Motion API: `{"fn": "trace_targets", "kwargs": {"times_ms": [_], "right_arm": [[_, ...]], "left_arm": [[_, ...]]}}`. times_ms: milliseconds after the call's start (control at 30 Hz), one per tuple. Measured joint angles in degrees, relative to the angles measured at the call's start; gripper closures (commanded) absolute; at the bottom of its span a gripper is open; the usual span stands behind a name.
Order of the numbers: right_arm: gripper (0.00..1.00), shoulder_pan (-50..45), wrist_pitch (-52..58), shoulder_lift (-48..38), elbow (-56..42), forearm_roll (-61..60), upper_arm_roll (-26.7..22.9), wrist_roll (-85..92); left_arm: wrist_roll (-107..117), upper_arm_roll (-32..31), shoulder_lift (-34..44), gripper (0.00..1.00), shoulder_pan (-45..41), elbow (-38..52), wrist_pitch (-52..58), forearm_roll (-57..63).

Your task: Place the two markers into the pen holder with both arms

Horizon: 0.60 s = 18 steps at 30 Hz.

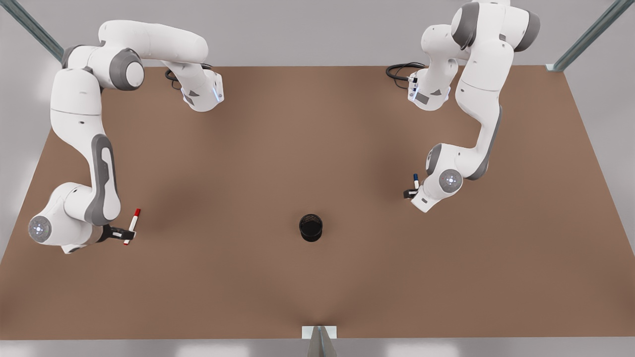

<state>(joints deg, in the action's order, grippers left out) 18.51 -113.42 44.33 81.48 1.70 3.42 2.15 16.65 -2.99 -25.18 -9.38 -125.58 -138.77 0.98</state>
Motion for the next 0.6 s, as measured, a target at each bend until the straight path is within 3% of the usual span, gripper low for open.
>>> {"fn": "trace_targets", "kwargs": {"times_ms": [67, 133, 233, 600], "right_arm": [[0.00, -0.01, -0.62, 0.56, 0.11, -0.02, 0.00, 0.39], [0.00, -0.05, -1.19, 1.03, 0.12, -0.04, 0.00, 0.74], [0.00, 0.22, -1.89, 1.69, 0.11, 0.09, 0.01, 1.20], [0.00, 1.30, -3.70, 4.52, -0.27, 0.59, 0.00, 2.37]], "left_arm": [[0.07, 0.00, -0.06, 0.34, 0.03, -0.03, -0.19, 0.14], [-0.01, 0.00, -0.15, 0.35, 0.00, -0.03, -0.35, 0.04], [-0.12, 0.00, -0.32, 0.44, -0.01, -0.04, -0.54, -0.03], [-0.35, 0.00, -0.10, 0.47, 0.07, -1.01, -0.77, -0.03]]}}
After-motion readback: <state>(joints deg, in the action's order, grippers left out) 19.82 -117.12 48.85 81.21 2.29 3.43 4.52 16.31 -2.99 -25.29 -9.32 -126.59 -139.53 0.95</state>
